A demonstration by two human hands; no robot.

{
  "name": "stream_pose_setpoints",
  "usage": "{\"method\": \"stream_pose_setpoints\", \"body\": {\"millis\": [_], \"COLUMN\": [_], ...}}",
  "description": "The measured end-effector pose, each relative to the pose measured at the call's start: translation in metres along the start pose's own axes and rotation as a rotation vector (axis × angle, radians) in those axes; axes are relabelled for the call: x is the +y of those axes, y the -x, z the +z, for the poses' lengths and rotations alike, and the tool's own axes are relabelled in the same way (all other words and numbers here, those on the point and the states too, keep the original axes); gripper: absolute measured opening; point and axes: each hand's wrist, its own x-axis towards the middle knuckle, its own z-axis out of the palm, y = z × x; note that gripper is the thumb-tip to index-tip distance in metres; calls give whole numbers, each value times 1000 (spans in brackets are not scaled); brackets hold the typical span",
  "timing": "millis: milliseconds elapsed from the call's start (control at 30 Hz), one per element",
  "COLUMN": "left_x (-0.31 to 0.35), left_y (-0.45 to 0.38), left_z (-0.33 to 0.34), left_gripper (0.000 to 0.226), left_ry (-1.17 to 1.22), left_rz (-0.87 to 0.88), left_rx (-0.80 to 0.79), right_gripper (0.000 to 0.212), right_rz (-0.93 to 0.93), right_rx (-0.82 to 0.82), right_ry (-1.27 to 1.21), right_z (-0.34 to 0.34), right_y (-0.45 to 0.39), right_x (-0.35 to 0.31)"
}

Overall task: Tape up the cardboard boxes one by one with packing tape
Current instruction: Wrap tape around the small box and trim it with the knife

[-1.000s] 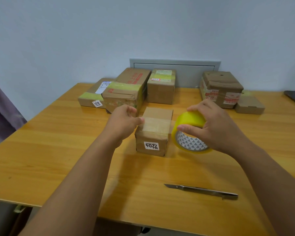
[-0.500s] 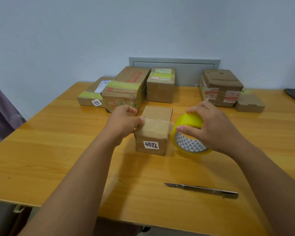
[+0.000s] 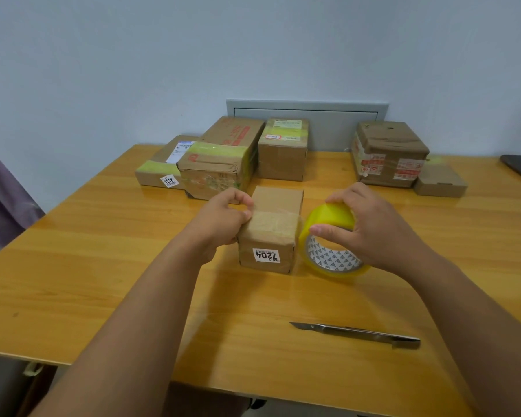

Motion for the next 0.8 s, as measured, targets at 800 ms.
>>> {"method": "stream_pose_setpoints", "body": {"millis": [800], "left_x": [-16], "left_y": [37], "left_z": [47], "left_gripper": [71], "left_ry": [-1156], "left_rz": [447], "left_rx": [-41], "right_gripper": [66], "right_rz": [-1], "right_rx": [-59], "right_ry": [-41], "right_z": [0], "right_y": [7], "right_x": [8]}}
